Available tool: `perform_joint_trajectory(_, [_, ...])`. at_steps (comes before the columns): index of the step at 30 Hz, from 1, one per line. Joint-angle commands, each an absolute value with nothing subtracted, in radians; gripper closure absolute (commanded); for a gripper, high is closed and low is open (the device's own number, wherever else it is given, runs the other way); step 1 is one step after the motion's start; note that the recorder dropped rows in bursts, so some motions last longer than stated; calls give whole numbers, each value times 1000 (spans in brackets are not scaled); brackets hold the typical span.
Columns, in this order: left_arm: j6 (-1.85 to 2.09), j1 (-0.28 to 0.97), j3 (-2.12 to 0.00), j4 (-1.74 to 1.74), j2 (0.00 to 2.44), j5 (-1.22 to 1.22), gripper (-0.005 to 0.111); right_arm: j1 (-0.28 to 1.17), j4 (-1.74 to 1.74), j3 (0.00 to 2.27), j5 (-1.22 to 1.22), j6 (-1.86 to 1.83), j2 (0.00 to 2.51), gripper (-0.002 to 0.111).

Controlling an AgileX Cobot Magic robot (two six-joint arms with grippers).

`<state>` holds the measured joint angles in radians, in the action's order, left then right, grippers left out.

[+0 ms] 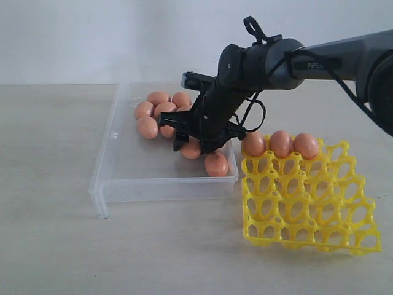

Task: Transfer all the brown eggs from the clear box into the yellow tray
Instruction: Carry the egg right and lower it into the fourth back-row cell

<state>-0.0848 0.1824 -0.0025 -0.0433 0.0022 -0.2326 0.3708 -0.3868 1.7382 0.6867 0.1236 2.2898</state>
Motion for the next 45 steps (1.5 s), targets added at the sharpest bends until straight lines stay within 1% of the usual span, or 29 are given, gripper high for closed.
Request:
perform_joint_trajectory(1, [-83,179,0,-41,0,-233,103,370,-384,1738,675,86,2214,108])
perform_joint_trajectory(4, [-83,179,0,-41,0,-233,103,370,-384,1738,691,49,2170,108])
perform_joint_trajectory(11, [-83,179,0,-41,0,-233,103,370,-306,1723,817,31,2104,108])
perform_joint_trajectory(16, [-83,179,0,-41,0,-233,103,370,-298,1605,751,8,2014,108])
perform_joint_trajectory(22, [-83,179,0,-41,0,-233,103,370,-300,1277,379,-43,1783,108])
perform_joint_trajectory(27, [-83,179,0,-41,0,-233,103,344,-301,955,-15,-61,1572,108])
perform_joint_trajectory(31, [-83,179,0,-41,0,-233,103,229,-414,741,-287,-30,1491,108])
perform_joint_trajectory(32, [-83,179,0,-41,0,-233,103,176,-491,693,-343,-16,1476,108])
perform_joint_trajectory(35, [-83,179,0,-41,0,-233,103,39,-624,621,-394,96,1460,108])
perform_joint_trajectory(38, [-83,179,0,-41,0,-233,103,-88,-597,596,-374,267,1458,108])
perform_joint_trajectory(39, [-83,179,0,-41,0,-233,103,-124,-560,596,-372,302,1458,108])
perform_joint_trajectory(41, [-83,179,0,-41,0,-233,103,-183,-368,596,-389,402,1458,108])
perform_joint_trajectory(43, [-83,179,0,-41,0,-233,103,-228,-59,596,-436,559,1458,108])
perform_joint_trajectory(45, [-83,179,0,-41,0,-233,103,-283,300,596,-551,818,1463,108])
